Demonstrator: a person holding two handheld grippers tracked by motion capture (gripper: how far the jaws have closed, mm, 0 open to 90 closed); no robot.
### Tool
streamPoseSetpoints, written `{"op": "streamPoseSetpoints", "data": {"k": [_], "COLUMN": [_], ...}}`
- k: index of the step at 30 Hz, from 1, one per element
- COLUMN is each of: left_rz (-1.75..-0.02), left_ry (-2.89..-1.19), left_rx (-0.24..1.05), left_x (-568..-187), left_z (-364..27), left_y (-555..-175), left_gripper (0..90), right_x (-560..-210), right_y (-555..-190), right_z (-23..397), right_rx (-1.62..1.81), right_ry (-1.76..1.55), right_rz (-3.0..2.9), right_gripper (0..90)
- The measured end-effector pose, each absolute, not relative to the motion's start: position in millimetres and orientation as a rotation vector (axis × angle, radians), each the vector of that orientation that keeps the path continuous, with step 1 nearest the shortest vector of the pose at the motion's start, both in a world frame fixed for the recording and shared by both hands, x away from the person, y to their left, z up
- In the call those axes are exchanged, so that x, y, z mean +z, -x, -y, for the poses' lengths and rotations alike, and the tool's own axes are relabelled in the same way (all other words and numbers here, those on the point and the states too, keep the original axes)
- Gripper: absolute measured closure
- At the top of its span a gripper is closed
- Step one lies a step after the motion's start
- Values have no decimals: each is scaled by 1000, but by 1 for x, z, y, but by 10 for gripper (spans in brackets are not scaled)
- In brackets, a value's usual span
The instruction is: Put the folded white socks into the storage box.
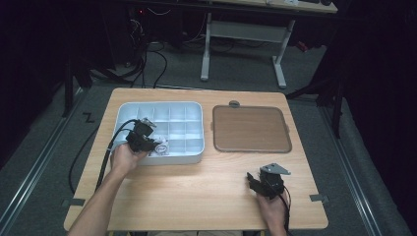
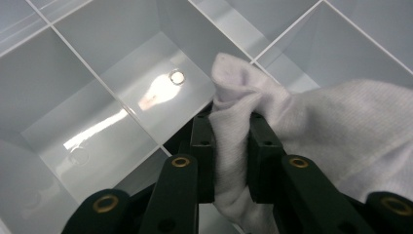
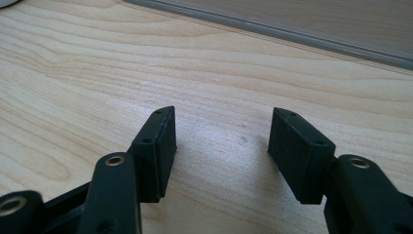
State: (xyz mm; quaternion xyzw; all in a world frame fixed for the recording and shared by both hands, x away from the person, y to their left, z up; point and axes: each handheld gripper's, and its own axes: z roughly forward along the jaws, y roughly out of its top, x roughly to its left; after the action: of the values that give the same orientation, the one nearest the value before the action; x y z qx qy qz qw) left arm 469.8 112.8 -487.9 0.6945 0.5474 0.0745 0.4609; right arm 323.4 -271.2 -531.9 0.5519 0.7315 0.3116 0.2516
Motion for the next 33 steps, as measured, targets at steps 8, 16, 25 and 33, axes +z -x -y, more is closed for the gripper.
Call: {"op": "streamPoseSetpoints", "data": {"k": [8,16,25,33], "left_rz": [-1396,-1439,-1424,-1448], "left_ry": [-1833,-1843,-1782,-1706], "left_rx": [228,212,194,160], "left_x": [-499,-500,-493,-486], "left_z": [-97,-95,-101,-105], "left_y": [-475,-478,-476,-474], "left_gripper": [770,760,725,685], "right_x": [-532,-532,-532,-532], "right_y": [-324,-323,-323,-324], "right_z": [271,271,271,271], "right_rx": [848,848,848,848], "right_ry": [-1502,-1502,-1502,-1501], "right_rz": [-1990,-1990,-1990,-1991], "right_gripper": [440,440,440,440]}}
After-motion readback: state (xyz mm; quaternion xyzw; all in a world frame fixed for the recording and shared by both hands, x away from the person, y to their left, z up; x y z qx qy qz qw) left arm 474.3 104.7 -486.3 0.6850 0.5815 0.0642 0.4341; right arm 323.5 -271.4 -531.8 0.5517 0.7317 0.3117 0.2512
